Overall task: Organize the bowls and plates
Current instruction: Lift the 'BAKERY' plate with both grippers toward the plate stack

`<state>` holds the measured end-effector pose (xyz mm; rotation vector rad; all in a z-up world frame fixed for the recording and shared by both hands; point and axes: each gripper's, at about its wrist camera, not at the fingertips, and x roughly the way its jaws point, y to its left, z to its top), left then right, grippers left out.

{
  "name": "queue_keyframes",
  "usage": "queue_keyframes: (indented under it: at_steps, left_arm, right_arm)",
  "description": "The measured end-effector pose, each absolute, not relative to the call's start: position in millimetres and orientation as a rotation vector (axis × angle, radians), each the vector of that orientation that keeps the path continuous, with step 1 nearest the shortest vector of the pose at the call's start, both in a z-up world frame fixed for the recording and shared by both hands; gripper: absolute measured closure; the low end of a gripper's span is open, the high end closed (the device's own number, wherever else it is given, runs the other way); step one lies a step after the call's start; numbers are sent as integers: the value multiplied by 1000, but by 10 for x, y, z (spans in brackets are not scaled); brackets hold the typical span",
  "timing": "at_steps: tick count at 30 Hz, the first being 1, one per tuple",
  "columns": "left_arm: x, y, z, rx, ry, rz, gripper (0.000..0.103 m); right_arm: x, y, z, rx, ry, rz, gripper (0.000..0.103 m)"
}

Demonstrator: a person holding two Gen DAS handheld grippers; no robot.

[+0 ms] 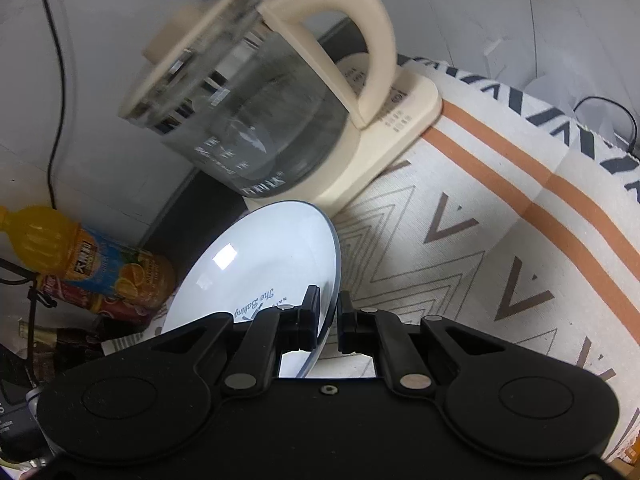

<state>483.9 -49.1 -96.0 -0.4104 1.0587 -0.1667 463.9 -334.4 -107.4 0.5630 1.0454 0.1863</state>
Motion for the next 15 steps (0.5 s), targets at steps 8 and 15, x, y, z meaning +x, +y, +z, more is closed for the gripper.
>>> queue_keyframes:
  at_steps: [8,15]
  left_arm:
    - [4680,-426,-732,-431,998,-154,86]
    - [4479,-322,-606,-456,951,-130,86]
  right_arm:
    - [4548,-3288,-849,557,986,223,94]
    - [4403,-3195,-712,549,958,260,94]
